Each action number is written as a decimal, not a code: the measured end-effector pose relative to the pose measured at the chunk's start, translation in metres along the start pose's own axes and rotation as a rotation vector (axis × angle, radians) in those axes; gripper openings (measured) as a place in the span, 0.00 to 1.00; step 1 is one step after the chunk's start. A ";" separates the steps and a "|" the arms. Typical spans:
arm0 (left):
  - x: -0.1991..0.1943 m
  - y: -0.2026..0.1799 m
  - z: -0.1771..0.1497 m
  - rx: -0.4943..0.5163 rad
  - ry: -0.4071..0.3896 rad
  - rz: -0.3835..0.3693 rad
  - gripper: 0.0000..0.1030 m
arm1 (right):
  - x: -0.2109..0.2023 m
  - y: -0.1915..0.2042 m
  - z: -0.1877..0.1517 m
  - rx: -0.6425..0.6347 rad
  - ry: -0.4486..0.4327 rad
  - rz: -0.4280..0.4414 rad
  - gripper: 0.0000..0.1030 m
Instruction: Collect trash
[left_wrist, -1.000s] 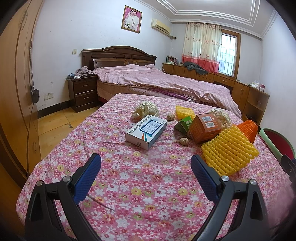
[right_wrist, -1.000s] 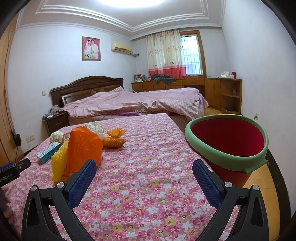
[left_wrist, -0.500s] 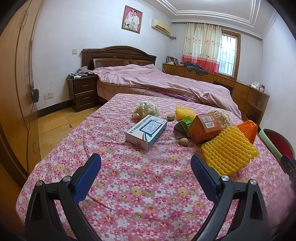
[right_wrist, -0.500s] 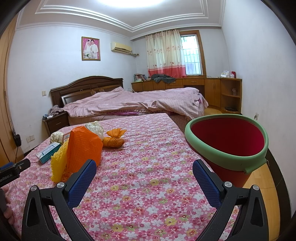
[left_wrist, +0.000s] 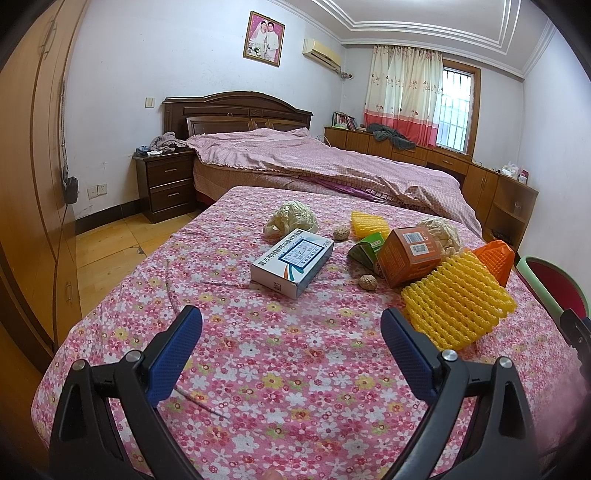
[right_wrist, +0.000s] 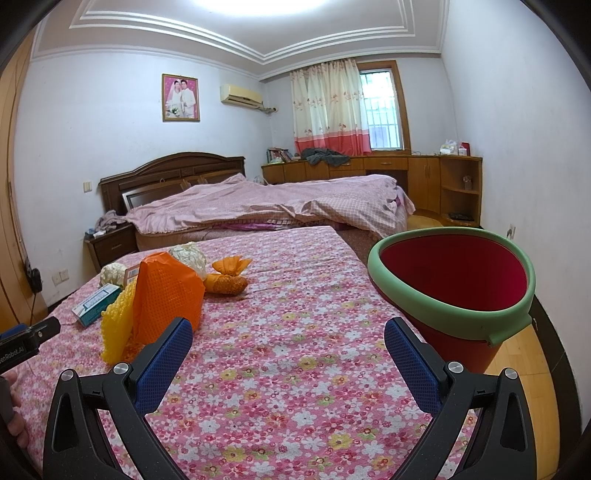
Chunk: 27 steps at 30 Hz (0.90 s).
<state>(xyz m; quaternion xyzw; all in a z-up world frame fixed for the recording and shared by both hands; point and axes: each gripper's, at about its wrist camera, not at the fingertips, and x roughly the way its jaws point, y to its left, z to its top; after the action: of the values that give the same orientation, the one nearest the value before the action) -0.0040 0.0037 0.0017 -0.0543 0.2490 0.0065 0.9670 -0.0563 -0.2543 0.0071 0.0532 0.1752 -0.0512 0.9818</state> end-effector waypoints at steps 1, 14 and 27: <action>0.000 0.000 0.000 0.000 0.000 0.000 0.94 | 0.000 0.000 0.000 0.000 -0.001 0.000 1.00; -0.001 0.000 0.001 0.000 0.001 0.002 0.94 | 0.000 0.001 -0.001 0.000 0.005 0.001 1.00; 0.007 -0.003 0.003 0.015 0.046 -0.003 0.94 | 0.005 0.002 0.000 -0.001 0.028 -0.001 1.00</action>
<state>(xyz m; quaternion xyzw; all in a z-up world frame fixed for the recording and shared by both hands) 0.0043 0.0014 0.0013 -0.0475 0.2709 0.0018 0.9614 -0.0513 -0.2524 0.0053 0.0531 0.1891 -0.0511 0.9792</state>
